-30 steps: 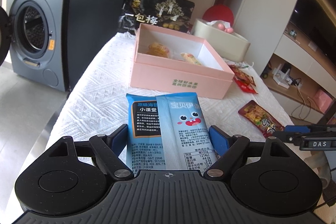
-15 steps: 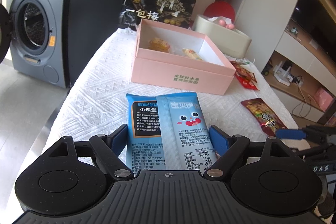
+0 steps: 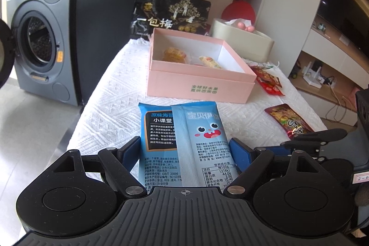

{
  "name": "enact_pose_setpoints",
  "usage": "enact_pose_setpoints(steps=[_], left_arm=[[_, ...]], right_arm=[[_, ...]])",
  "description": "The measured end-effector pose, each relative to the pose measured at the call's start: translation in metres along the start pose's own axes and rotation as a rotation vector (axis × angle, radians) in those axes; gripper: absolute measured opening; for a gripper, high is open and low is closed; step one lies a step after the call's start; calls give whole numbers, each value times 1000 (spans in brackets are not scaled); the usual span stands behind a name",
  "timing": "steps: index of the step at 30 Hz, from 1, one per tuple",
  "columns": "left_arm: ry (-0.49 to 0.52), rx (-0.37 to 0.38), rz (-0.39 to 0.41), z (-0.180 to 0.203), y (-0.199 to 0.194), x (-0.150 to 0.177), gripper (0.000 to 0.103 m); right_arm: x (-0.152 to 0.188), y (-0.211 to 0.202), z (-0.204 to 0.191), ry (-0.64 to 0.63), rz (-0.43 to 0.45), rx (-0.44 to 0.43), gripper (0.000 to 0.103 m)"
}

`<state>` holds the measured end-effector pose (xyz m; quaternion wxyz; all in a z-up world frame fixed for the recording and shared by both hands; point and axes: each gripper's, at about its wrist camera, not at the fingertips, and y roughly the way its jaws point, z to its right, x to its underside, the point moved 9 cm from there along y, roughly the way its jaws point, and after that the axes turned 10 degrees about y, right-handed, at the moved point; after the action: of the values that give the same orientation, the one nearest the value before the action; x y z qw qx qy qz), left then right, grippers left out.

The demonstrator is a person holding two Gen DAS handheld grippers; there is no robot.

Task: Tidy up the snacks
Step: 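Lift the blue bag and cookie packet over the pink box with both tools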

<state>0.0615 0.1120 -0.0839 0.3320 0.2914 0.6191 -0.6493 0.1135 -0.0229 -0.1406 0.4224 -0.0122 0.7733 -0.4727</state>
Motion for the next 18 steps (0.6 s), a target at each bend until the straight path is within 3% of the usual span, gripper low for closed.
enact_pose_setpoints(steps=[3, 6, 11, 16, 18], left_arm=[[3, 18, 34, 3, -10, -12, 87], [54, 34, 117, 6, -29, -53, 87], [202, 25, 331, 18, -43, -159, 88], [80, 127, 314, 7, 39, -209, 91], [52, 130, 172, -8, 102, -198, 91]], right_arm=[[-4, -20, 0, -6, 34, -15, 36], [-30, -55, 4, 6, 110, -37, 36], [-126, -119, 13, 26, 314, -27, 36], [-200, -131, 37, 69, 426, 55, 36], [-213, -120, 46, 74, 422, 79, 36]])
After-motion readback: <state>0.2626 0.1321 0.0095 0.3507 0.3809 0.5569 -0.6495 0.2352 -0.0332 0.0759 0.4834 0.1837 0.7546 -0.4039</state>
